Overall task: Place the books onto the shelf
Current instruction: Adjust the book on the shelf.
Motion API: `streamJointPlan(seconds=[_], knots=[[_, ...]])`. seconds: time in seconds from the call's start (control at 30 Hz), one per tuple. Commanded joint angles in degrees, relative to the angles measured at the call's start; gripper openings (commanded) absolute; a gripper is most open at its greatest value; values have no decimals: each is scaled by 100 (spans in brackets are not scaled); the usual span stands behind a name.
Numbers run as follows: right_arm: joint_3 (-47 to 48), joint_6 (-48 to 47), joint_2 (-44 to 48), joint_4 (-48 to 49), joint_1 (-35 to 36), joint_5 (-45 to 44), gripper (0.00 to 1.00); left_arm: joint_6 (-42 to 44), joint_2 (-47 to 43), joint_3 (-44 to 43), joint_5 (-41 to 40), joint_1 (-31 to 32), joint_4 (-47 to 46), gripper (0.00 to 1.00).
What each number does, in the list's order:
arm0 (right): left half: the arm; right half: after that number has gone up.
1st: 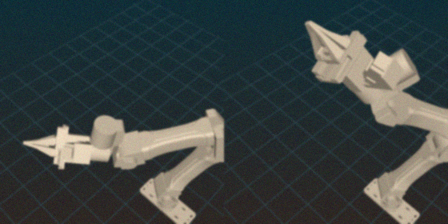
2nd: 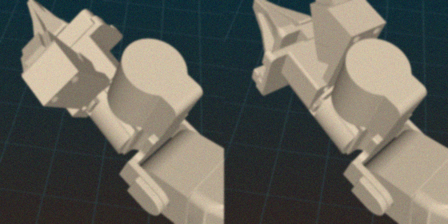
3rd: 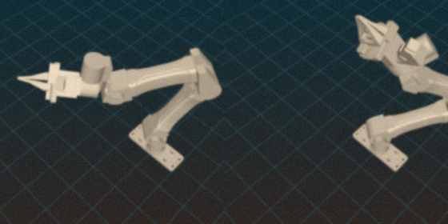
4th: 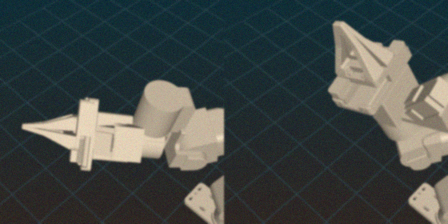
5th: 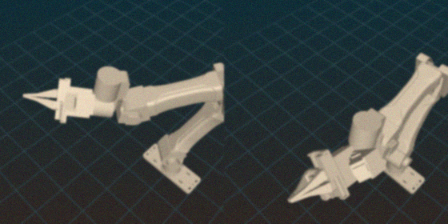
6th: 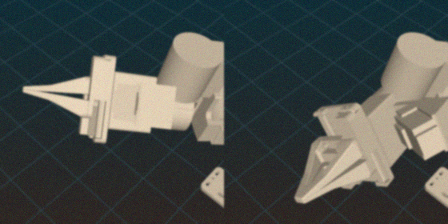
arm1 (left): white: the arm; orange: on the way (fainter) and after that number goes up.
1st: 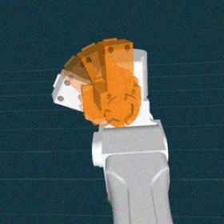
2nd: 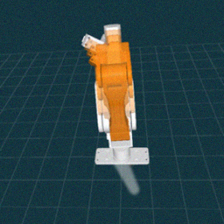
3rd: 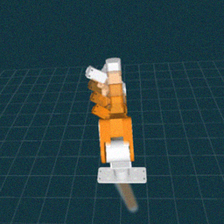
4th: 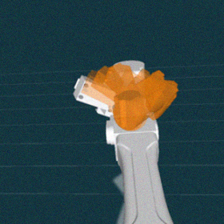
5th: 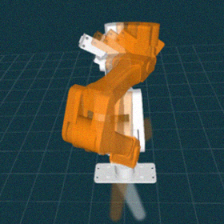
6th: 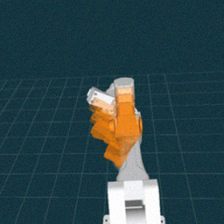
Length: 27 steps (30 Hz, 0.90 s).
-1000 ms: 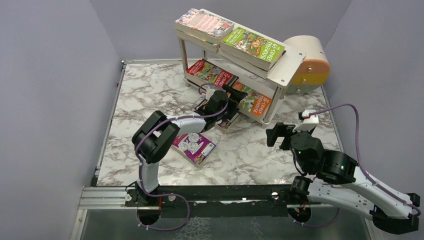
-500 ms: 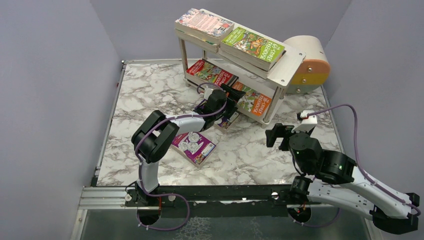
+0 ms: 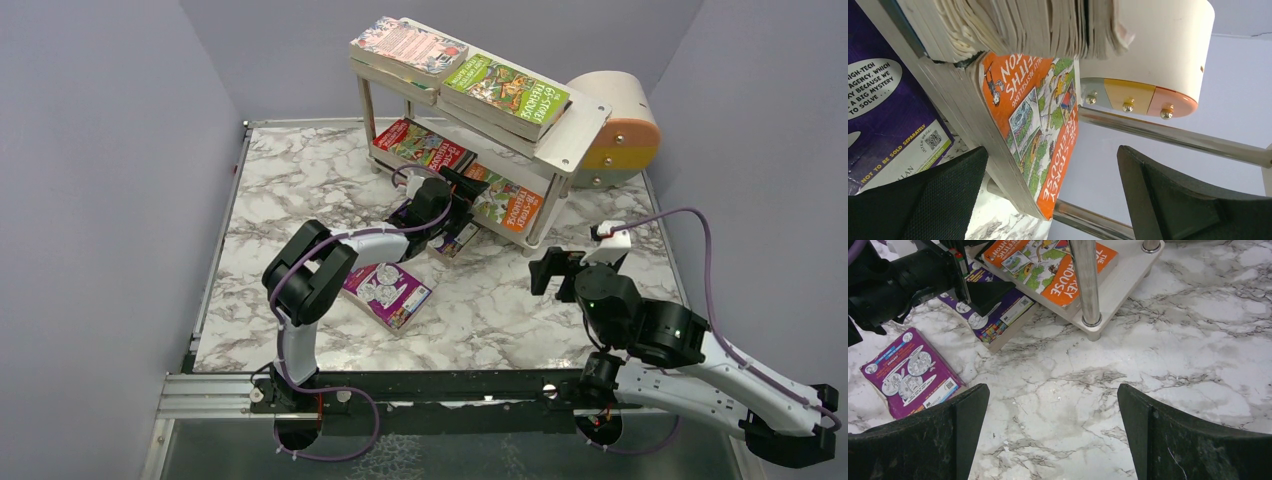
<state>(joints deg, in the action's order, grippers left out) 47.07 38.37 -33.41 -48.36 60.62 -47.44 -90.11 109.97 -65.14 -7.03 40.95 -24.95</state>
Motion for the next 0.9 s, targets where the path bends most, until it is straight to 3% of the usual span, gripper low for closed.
streamJointPlan(seconds=[0.0,0.33,0.47,0.67,0.87], knots=[[-65,87,-50,142,-22,69,98,68,-18,35,-183,-117,-144,99],[-238,-396,-712,632,-20,796,98,730,-1556,1025,-614,-400,521,99],[-163,-569,-1341,983,-18,1467,98,1154,-2307,1241,-702,-671,1111,99],[27,-621,-2519,1610,-21,2553,97,1311,-3213,2237,-487,-1314,1152,99],[99,-665,-3453,2271,5,3116,96,2241,-4022,2576,-1091,-1591,1959,97]])
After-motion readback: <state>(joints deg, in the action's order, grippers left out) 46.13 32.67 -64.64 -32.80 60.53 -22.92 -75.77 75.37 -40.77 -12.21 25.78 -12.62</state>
